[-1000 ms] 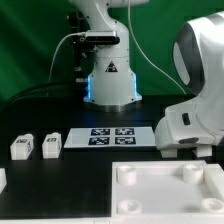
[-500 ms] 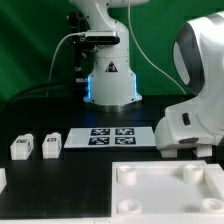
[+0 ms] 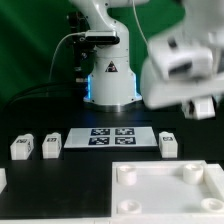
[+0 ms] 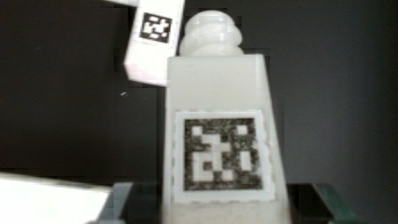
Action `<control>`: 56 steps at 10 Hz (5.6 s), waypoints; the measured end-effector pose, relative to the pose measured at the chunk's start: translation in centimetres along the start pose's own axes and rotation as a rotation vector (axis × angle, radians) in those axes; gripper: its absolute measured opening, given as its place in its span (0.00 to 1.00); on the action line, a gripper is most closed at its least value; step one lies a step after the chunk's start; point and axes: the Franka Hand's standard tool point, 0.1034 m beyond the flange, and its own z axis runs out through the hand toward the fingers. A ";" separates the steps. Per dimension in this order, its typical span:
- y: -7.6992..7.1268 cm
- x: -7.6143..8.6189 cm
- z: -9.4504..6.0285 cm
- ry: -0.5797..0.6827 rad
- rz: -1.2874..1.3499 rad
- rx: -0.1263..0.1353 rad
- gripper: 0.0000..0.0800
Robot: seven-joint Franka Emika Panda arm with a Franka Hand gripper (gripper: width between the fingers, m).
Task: Assemble one leg
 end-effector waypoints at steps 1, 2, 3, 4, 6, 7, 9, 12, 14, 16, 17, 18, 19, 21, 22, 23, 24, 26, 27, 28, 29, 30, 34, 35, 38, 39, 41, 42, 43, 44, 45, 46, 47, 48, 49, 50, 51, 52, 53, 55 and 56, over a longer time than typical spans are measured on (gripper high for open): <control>0.2 -0.8 0.3 0.130 0.002 -0.012 0.36; 0.4 -0.3 0.9 0.218 0.003 -0.021 0.36; 0.7 0.5 0.3 0.332 -0.004 -0.031 0.36; 2.1 2.0 -1.5 0.423 -0.091 -0.053 0.36; 5.0 5.4 -6.6 0.654 -0.140 -0.090 0.37; 4.8 6.6 -8.4 0.724 -0.134 -0.094 0.37; 5.3 7.8 -9.8 0.905 -0.149 -0.130 0.37; 7.6 7.7 -8.4 1.155 -0.134 -0.211 0.37; 7.7 7.9 -6.6 1.086 -0.143 -0.193 0.37; 5.5 9.6 -4.3 1.051 -0.169 -0.151 0.37; 4.1 10.5 -3.5 1.046 -0.182 -0.127 0.37; 2.7 11.0 -2.7 1.043 -0.190 -0.107 0.37; 1.9 11.6 -2.1 1.041 -0.197 -0.098 0.37; 1.5 12.5 -2.6 1.054 -0.193 -0.092 0.37; 1.6 12.6 -2.9 1.059 -0.191 -0.094 0.37; 1.8 12.7 -3.0 1.061 -0.188 -0.096 0.37; 2.0 12.8 -3.5 1.063 -0.187 -0.097 0.37; 2.8 13.1 -3.9 1.070 -0.177 -0.102 0.37; 3.3 13.4 -4.0 1.073 -0.169 -0.103 0.37; 3.5 13.7 -4.1 1.077 -0.165 -0.105 0.37; 3.9 13.8 -4.2 1.079 -0.160 -0.108 0.37; 4.3 13.9 -4.2 1.079 -0.156 -0.111 0.37; 4.8 14.2 -2.5 1.075 -0.144 -0.107 0.37; 4.8 14.2 -2.3 1.080 -0.143 -0.107 0.37; 4.8 14.4 -2.2 1.109 -0.153 -0.115 0.37; 4.8 14.4 -2.3 1.110 -0.165 -0.113 0.37; 4.7 14.5 -2.0 1.072 -0.168 -0.104 0.50; 4.7 14.5 -2.0 1.070 -0.168 -0.103 0.67; 4.7 14.5 -1.9 1.065 -0.168 -0.103 0.67; 4.7 14.5 -1.8 1.065 -0.168 -0.102 0.78; 4.7 14.5 -1.8 1.065 -0.168 -0.102 0.80; 4.8 14.5 -1.8 1.065 -0.168 -0.102 0.80; 4.8 14.5 -1.8 1.064 -0.168 -0.102 0.81; 4.8 14.5 -1.8 1.064 -0.168 -0.102 0.81; 4.8 14.5 -1.8 1.064 -0.168 -0.102 0.81; 4.8 14.5 -1.8 1.064 -0.168 -0.102 0.81; 4.8 14.5 -1.8 1.064 -0.168 -0.102 0.81; 4.6 14.5 -1.5 1.039 -0.170 -0.096 0.81; 4.5 14.5 -1.7 1.002 -0.177 -0.089 0.81; 5.7 15.0 -3.1 0.993 -0.171 -0.096 0.81; 5.2 14.9 -2.5 0.870 -0.179 -0.064 0.81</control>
Offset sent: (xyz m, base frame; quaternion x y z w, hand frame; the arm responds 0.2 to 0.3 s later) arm 0.1000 -0.0411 0.0120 -0.0325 0.2302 -0.1233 0.9648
